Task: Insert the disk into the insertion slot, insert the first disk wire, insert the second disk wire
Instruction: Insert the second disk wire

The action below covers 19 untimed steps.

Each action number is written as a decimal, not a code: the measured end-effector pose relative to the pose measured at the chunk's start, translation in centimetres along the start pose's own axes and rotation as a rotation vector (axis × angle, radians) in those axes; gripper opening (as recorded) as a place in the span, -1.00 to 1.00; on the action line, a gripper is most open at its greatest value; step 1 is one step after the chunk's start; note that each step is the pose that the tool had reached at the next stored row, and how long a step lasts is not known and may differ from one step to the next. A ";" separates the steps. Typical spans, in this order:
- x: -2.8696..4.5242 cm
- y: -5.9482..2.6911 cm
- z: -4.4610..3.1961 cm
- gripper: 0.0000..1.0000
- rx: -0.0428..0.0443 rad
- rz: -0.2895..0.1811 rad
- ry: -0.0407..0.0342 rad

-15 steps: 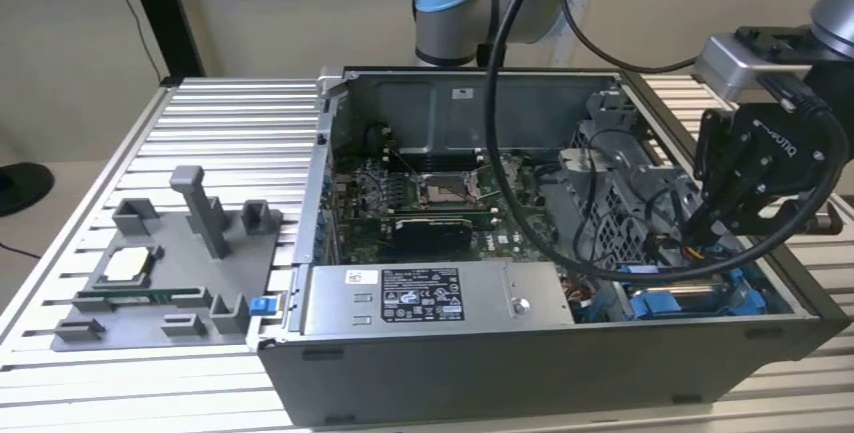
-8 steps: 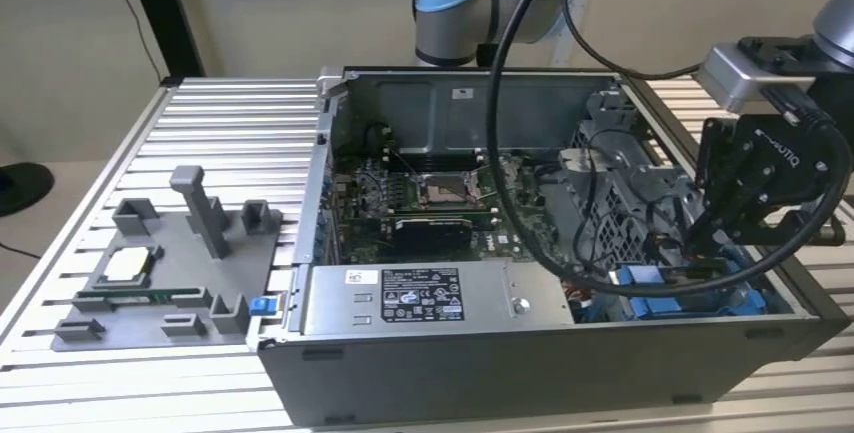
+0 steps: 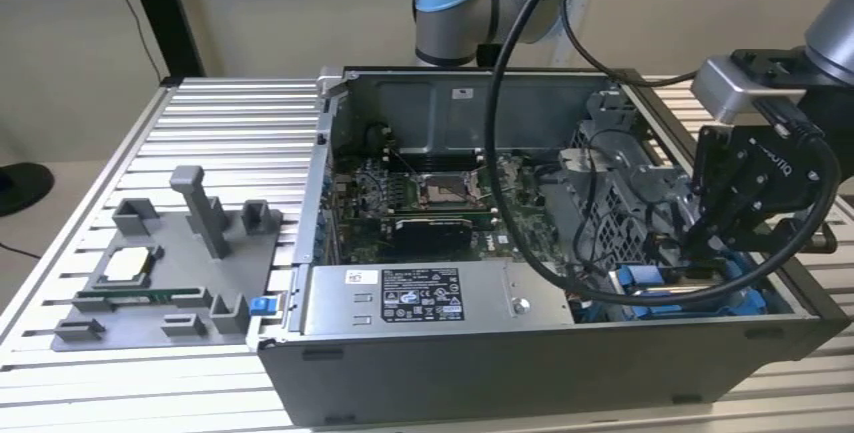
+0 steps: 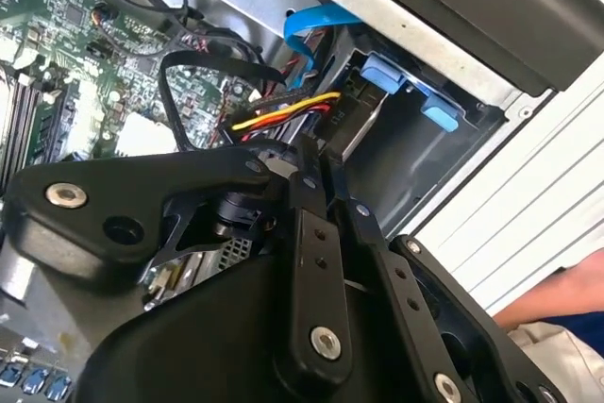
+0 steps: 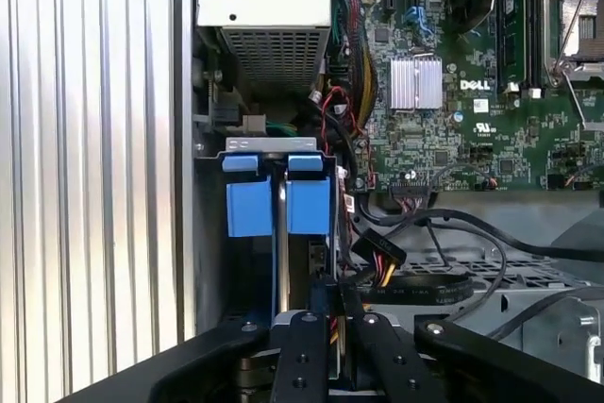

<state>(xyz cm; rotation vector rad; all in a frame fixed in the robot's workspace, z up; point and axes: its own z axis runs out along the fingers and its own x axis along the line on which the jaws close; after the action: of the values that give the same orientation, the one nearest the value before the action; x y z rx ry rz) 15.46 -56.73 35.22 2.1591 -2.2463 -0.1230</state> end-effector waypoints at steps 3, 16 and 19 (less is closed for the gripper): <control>0.00 -0.01 0.17 -1.00 0.0000 0.000 0.0000; 0.02 -0.16 0.65 -1.00 0.0000 0.000 -0.0001; 0.03 -0.18 0.76 -1.00 -0.0001 0.000 0.0000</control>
<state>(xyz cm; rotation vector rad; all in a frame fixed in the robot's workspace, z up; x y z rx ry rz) 15.58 -56.73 34.45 2.1590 -2.2463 -0.1231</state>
